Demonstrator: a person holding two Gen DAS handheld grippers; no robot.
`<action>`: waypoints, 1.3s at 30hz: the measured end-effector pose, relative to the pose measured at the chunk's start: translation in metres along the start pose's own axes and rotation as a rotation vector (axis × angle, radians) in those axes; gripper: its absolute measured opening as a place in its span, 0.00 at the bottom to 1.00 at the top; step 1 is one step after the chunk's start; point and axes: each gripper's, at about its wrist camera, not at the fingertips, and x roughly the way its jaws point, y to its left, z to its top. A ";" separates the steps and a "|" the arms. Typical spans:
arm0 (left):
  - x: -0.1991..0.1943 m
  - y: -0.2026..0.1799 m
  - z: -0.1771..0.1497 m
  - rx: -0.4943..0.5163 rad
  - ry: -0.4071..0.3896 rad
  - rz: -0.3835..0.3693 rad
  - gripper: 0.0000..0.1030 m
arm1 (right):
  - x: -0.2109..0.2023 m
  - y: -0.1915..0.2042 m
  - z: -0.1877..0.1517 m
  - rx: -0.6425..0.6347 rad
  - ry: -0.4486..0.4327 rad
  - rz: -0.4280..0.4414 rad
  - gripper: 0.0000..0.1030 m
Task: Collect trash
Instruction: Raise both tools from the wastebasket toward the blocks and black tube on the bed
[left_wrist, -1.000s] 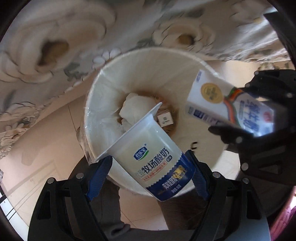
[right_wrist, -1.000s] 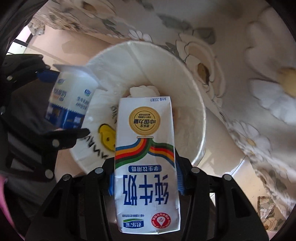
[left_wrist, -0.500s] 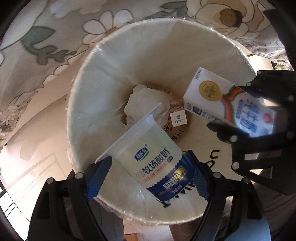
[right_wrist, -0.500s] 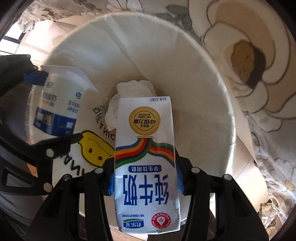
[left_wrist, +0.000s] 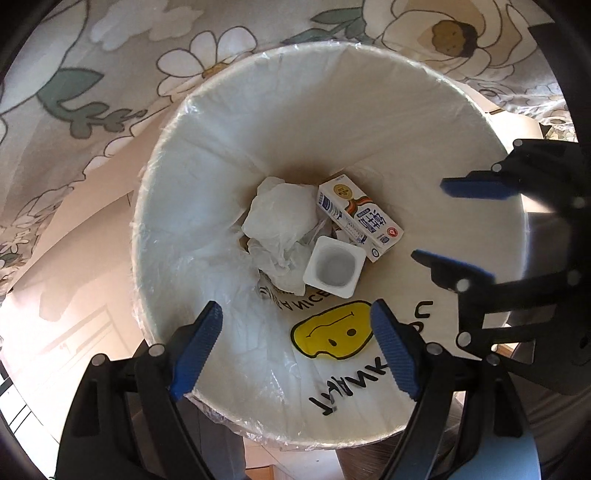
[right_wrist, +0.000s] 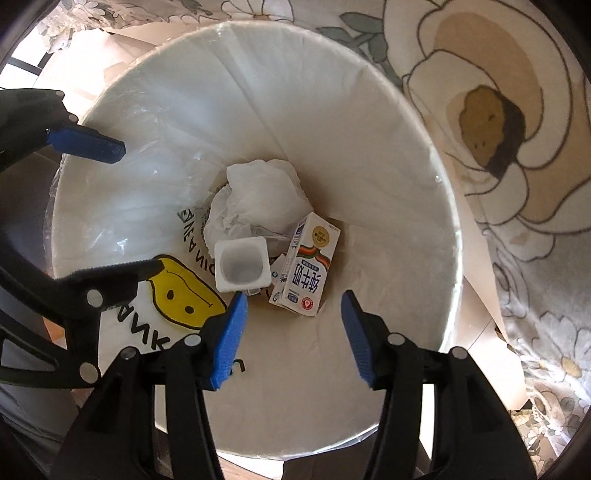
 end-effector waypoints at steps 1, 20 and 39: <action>-0.002 0.000 -0.001 0.000 -0.003 0.004 0.82 | -0.001 0.001 0.000 0.002 -0.001 0.002 0.53; -0.130 0.011 -0.058 -0.114 -0.191 0.036 0.87 | -0.110 0.009 -0.060 0.016 -0.125 -0.046 0.68; -0.334 0.015 -0.059 -0.132 -0.549 0.131 0.87 | -0.342 -0.012 -0.102 -0.006 -0.513 -0.155 0.71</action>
